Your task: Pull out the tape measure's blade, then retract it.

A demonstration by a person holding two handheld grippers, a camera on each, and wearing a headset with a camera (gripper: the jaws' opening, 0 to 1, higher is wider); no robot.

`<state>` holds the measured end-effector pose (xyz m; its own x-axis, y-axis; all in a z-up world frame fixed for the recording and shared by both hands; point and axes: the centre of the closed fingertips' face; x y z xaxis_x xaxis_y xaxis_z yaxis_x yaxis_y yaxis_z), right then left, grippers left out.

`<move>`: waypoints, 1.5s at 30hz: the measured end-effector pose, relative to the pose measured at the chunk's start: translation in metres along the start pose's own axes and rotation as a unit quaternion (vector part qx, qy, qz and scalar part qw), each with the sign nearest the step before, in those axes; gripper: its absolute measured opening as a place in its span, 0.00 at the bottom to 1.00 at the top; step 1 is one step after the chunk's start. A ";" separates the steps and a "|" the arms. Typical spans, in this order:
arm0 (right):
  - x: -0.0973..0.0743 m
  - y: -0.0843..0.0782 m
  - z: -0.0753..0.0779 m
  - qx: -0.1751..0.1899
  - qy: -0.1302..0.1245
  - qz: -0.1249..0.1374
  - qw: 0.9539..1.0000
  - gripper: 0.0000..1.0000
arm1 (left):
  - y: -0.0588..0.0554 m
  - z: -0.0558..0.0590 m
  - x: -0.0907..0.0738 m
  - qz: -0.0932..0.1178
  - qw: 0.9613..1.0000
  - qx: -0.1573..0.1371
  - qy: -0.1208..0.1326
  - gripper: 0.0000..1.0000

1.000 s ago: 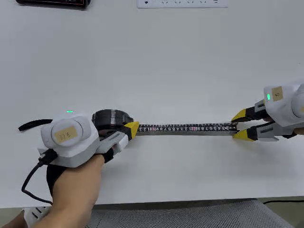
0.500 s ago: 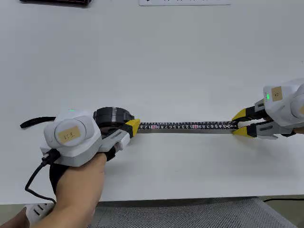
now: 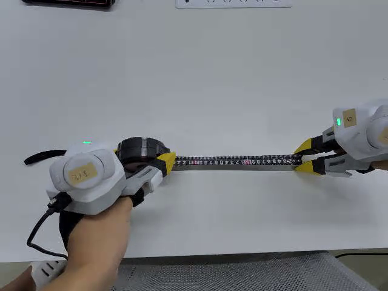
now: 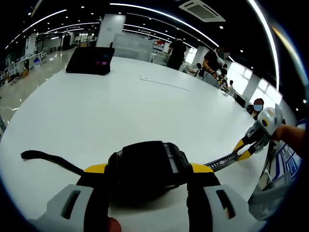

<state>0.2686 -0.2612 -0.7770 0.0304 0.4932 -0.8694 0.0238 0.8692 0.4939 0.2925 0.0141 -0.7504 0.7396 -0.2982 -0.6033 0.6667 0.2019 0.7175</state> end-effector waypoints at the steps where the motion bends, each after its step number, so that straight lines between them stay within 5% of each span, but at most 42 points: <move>1: 0.000 0.000 0.000 0.000 0.000 0.000 1.000 0.12 | 0.000 0.000 0.000 0.000 1.000 0.000 0.000 0.60; 33: -0.001 0.001 0.001 0.001 0.000 -0.009 1.000 0.10 | -0.001 -0.002 -0.001 -0.022 1.000 0.008 0.001 0.57; 45: 0.005 0.017 0.002 0.006 0.005 0.012 1.000 0.10 | -0.002 0.000 -0.002 -0.021 1.000 0.003 -0.004 0.57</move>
<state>0.2716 -0.2445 -0.7728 0.0209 0.5143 -0.8574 0.0358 0.8566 0.5147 0.2901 0.0143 -0.7503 0.7104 -0.3137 -0.6301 0.6965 0.1841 0.6935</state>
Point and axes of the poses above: the centre of the closed fingertips' face, and the gripper's own axes: x roughly forward along the fingers, z roughly to its right, y roughly out of its top, and after that the axes turned 6 degrees about -x, right-handed
